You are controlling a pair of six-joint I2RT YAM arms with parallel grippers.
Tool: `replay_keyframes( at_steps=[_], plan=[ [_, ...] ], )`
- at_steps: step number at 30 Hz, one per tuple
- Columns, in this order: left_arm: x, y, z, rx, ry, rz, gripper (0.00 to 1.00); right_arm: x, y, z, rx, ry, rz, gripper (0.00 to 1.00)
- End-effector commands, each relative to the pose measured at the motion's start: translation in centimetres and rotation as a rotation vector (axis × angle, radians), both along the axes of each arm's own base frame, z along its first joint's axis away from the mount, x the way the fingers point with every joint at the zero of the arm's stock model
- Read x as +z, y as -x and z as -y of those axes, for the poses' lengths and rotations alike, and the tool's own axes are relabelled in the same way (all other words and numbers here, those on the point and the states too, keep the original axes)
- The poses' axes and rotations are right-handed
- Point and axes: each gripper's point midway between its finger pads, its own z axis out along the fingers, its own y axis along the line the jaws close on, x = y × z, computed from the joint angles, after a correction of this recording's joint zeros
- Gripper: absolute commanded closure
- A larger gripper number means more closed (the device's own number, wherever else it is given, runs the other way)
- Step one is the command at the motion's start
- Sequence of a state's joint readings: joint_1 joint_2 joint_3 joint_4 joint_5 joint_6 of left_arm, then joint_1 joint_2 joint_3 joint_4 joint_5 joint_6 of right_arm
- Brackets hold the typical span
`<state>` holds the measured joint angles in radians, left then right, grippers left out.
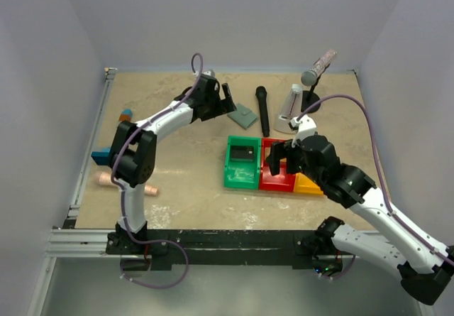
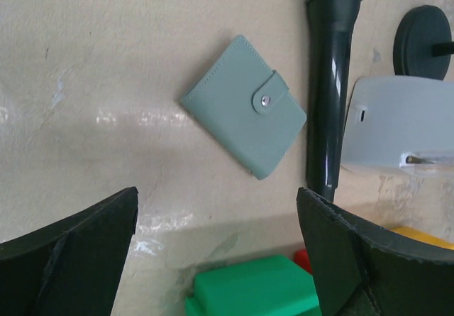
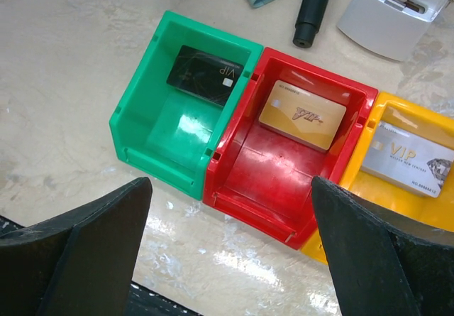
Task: Take the credit cards out of the card holder
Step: Move the card holder to the center of the board.
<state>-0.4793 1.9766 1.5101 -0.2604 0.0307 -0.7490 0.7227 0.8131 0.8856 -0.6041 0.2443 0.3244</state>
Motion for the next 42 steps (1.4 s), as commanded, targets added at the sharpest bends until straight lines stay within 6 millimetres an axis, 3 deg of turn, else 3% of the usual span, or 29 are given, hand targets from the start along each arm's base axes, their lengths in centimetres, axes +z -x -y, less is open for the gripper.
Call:
replay_keyframes(
  at_steps=[1, 8, 14, 20, 25, 42],
  plan=[
    [2.2, -3.1, 1.2, 0.033, -0.018, 0.075, 0.04, 1.1, -0.1, -0.1, -0.010, -0.053, 0.041, 0.01],
    [0.6, -5.2, 2.3, 0.007, -0.090, 0.085, 0.08, 0.2, -0.5, -0.5, -0.012, -0.033, 0.011, 0.01],
    [-0.6, -6.4, 3.2, -0.079, -0.176, 0.114, 0.16, 0.2, -0.7, -1.0, -0.001, -0.033, 0.003, 0.01],
    [-0.1, -6.6, 3.5, -0.160, -0.351, 0.210, 0.14, 0.0, -0.8, -1.5, 0.010, -0.043, -0.006, 0.01],
    [0.7, -6.1, 5.0, -0.279, -0.478, 0.308, 0.13, -0.4, -0.6, -1.7, 0.015, -0.049, -0.023, 0.01],
    [-2.9, -5.1, 6.5, -0.450, -0.581, 0.194, 0.29, -0.3, 0.3, -1.2, 0.021, -0.075, -0.022, 0.01]
  ],
)
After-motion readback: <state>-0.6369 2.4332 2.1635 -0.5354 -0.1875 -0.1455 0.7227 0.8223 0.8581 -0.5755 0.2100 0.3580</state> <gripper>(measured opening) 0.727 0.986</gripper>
